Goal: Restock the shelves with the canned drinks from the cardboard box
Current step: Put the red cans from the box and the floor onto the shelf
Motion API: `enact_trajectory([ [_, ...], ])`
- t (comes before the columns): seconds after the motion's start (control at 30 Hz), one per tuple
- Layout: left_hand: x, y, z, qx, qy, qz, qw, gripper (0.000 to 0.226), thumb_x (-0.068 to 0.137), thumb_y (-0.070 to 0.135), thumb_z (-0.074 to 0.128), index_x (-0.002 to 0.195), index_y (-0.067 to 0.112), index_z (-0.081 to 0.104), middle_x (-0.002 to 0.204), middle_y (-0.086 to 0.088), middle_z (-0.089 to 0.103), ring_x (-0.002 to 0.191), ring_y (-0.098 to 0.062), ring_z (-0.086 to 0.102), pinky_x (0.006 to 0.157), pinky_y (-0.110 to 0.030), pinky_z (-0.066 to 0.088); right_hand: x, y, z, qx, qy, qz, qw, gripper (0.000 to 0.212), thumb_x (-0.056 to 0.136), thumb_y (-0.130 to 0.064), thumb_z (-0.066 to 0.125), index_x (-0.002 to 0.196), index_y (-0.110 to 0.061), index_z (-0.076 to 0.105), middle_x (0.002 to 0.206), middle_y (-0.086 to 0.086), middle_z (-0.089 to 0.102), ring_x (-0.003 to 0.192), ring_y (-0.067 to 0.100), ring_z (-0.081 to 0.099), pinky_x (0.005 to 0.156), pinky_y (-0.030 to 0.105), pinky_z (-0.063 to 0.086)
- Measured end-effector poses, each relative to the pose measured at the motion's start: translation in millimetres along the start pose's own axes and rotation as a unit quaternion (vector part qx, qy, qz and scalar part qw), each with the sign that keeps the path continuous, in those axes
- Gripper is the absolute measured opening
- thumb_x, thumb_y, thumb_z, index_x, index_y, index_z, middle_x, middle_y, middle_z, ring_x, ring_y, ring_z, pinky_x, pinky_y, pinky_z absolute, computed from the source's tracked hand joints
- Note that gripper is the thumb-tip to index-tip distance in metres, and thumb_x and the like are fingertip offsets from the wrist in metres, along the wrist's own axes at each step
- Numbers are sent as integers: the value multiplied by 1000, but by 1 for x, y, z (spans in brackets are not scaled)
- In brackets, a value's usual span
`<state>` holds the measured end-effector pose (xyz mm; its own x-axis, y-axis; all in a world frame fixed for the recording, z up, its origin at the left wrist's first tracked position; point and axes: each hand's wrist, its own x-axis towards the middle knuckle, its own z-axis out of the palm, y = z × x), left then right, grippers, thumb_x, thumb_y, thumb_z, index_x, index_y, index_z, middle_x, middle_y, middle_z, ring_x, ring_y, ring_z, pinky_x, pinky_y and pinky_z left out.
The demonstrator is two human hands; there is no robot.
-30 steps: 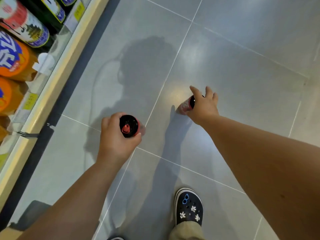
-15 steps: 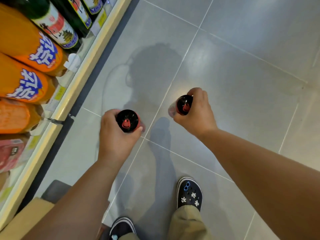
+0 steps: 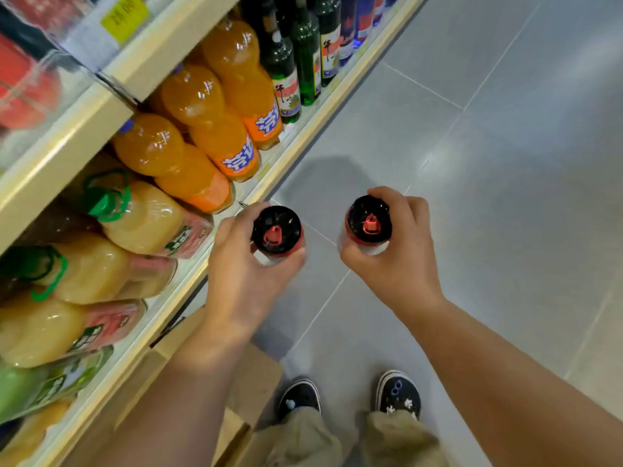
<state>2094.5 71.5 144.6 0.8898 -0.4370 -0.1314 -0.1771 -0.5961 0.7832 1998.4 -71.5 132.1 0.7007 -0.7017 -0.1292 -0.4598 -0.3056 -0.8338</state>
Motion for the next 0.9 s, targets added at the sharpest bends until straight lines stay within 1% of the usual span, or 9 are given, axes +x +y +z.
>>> enact_trajectory([
  [0.07, -17, -4, -29, -12, 38, -17, 999, 59, 57, 39, 74, 112, 27, 59, 104, 8, 56, 103, -11, 58, 90, -34, 52, -15, -24, 8, -4, -16, -21, 1000, 58, 67, -13, 77, 118, -26, 52, 110, -3, 40, 92, -21, 41, 80, -6, 30],
  [0.13, -36, -6, -57, -26, 68, -32, 997, 62, 55, 43, 72, 112, 26, 59, 107, 3, 55, 100, -3, 56, 90, -25, 50, -33, -48, 16, -6, -38, -39, 998, 58, 67, -14, 77, 118, -27, 52, 111, -3, 40, 92, -22, 41, 79, -8, 28],
  [0.33, -101, -17, -130, -51, 139, -84, 985, 60, 60, 29, 82, 115, 27, 58, 116, -3, 57, 103, -11, 58, 87, -18, 47, -87, -109, 39, -45, -115, -116, 985, 63, 65, -17, 78, 121, -29, 51, 111, -7, 39, 95, -1, 44, 77, 1, 36],
  [0.43, -139, -24, -168, -49, 179, -104, 977, 63, 52, 46, 75, 111, 34, 56, 113, 2, 57, 101, -10, 59, 88, -24, 49, -118, -134, 51, -42, -161, -146, 975, 64, 65, -17, 79, 121, -31, 50, 112, -9, 39, 102, 5, 50, 80, -1, 35],
  [0.53, -177, -35, -211, -28, 213, -125, 969, 52, 51, 51, 73, 97, 52, 50, 105, 12, 53, 96, -1, 57, 78, -5, 42, -149, -161, 69, -45, -207, -178, 961, 66, 65, -21, 79, 118, -39, 47, 109, -14, 38, 102, 2, 51, 79, 3, 38],
  [0.6, -200, -45, -241, -20, 245, -149, 958, 52, 48, 56, 72, 94, 54, 47, 103, 20, 50, 95, 4, 54, 74, 0, 38, -171, -183, 85, -37, -238, -212, 947, 69, 64, -22, 80, 116, -49, 43, 107, -21, 38, 99, -1, 50, 78, 0, 38],
  [0.73, -242, -77, -297, -22, 307, -165, 937, 53, 49, 56, 73, 96, 52, 48, 103, 24, 46, 95, 2, 53, 80, -9, 38, -218, -230, 127, -31, -295, -261, 919, 80, 64, -25, 80, 105, -70, 29, 114, -33, 33, 98, -2, 49, 81, 8, 41],
  [0.83, -266, -110, -333, -11, 351, -158, 923, 53, 50, 46, 74, 97, 49, 50, 104, 17, 50, 98, -15, 57, 87, -29, 49, -252, -256, 165, -34, -316, -275, 907, 76, 61, -26, 79, 113, -57, 34, 109, -30, 34, 105, 6, 51, 90, 24, 48],
  [0.9, -280, -133, -355, -2, 365, -146, 919, 54, 50, 47, 71, 101, 43, 53, 102, 11, 54, 98, -13, 58, 86, -29, 51, -272, -269, 190, -32, -328, -285, 900, 71, 64, -29, 77, 115, -55, 34, 110, -23, 34, 106, 9, 52, 90, 31, 50],
])
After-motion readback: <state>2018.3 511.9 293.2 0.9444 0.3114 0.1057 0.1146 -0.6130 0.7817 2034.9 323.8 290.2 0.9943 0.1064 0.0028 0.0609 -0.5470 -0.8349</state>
